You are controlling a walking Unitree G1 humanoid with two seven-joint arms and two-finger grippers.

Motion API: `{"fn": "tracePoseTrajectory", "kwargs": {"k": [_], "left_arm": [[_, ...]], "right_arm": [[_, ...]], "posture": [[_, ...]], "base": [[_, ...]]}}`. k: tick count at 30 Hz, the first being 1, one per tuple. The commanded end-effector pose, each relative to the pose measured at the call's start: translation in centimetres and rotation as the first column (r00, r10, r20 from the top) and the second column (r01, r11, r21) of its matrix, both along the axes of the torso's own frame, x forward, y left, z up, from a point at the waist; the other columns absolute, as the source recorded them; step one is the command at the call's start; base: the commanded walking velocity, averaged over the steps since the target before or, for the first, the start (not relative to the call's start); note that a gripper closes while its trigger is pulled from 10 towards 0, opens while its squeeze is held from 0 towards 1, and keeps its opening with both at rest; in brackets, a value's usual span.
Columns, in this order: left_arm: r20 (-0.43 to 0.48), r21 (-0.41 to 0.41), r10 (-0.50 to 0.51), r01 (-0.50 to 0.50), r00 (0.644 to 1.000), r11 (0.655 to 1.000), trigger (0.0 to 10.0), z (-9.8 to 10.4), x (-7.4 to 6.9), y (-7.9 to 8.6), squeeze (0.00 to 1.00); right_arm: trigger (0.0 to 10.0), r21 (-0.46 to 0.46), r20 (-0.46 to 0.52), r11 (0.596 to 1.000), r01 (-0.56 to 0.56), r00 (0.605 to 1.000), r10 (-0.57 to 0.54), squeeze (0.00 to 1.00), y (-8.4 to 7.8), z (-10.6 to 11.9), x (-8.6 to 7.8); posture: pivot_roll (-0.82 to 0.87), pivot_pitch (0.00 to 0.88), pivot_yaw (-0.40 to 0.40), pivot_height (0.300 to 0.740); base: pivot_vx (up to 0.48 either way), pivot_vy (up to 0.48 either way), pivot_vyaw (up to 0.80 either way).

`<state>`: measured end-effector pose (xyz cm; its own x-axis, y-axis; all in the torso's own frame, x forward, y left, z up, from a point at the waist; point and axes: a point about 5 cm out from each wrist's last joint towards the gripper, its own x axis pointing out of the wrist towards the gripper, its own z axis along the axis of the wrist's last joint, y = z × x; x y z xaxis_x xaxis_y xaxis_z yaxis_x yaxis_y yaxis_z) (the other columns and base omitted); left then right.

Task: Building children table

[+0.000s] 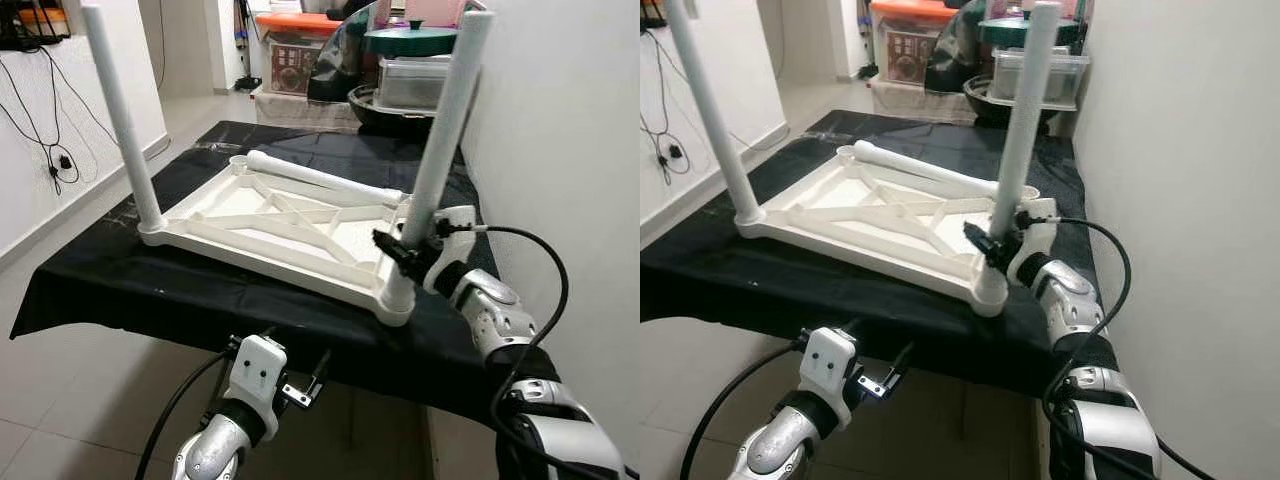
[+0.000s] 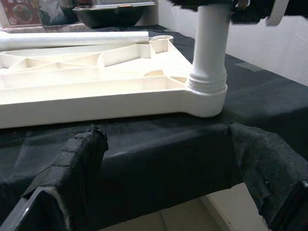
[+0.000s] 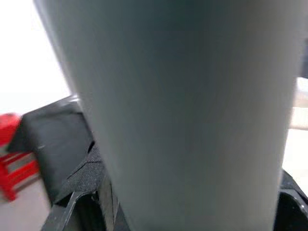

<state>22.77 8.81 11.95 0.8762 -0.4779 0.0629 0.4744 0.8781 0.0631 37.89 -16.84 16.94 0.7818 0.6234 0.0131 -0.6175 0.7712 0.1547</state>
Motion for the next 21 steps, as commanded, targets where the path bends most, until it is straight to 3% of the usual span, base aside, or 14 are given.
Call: {"fn": "tracePoseTrajectory", "kwargs": {"k": [1,4,9,11,15,18,19,20,21], "left_arm": [[-0.002,0.018,0.002,-0.002,1.000,1.000,10.0,-0.2,0.0,0.1,0.00],[0.000,0.019,0.003,-0.003,1.000,1.000,10.0,-0.2,0.0,0.1,0.00],[0.000,0.019,0.004,-0.004,1.000,1.000,10.0,-0.2,0.0,0.0,0.00],[0.000,0.019,0.003,-0.003,1.000,1.000,10.0,-0.2,0.0,0.0,0.00],[-0.001,0.018,0.003,-0.003,1.000,1.000,10.0,-0.2,0.0,0.0,0.00],[-0.001,0.018,0.003,-0.003,1.000,1.000,10.0,-0.2,0.0,0.0,0.00],[-0.002,0.017,0.003,-0.003,1.000,1.000,10.0,-0.2,0.0,0.0,0.00],[-0.002,0.017,0.003,-0.003,1.000,1.000,10.0,-0.2,0.0,0.0,0.00],[-0.003,0.016,0.002,-0.002,1.000,1.000,10.0,-0.2,0.0,0.0,0.00]], "right_arm": [[10.0,-0.030,-0.024,0.993,-0.117,0.993,0.116,0.00,1.5,-0.1,0.0],[10.0,-0.080,-0.034,0.959,-0.270,0.963,0.268,0.00,2.6,-0.1,-0.2],[10.0,-0.099,-0.044,0.935,-0.341,0.940,0.339,0.00,3.2,-0.2,-0.4],[0.0,-0.093,-0.056,0.888,-0.451,0.893,0.447,0.00,4.3,-0.2,-0.7],[0.0,-0.076,-0.059,0.866,-0.494,0.869,0.491,0.00,4.6,-0.3,-1.0],[0.0,-0.087,-0.059,0.881,-0.464,0.886,0.461,0.00,4.6,-0.5,-0.9],[0.0,-0.102,-0.054,0.935,-0.340,0.940,0.336,0.00,4.4,-0.8,-0.3],[0.0,-0.102,-0.054,0.935,-0.340,0.940,0.336,0.00,4.4,-0.8,-0.3],[0.0,-0.129,-0.056,0.981,-0.145,0.989,0.138,0.00,3.8,-1.2,0.4]], "posture": [[0.22,0.000,-0.060,0.740],[0.23,0.000,-0.062,0.740],[0.23,0.000,-0.066,0.740],[0.23,0.000,-0.066,0.740],[0.23,0.000,-0.065,0.740],[0.23,0.000,-0.066,0.740],[0.23,0.000,-0.064,0.740],[0.23,0.000,-0.064,0.740],[0.23,0.000,-0.065,0.740]], "base": [[0.000,0.000,0.00],[0.000,0.000,0.00],[0.000,0.000,0.00],[0.000,0.000,0.00],[0.000,0.000,0.00],[0.000,0.000,0.00],[0.000,0.000,0.00],[0.000,0.000,0.00],[0.000,0.000,0.00]]}}
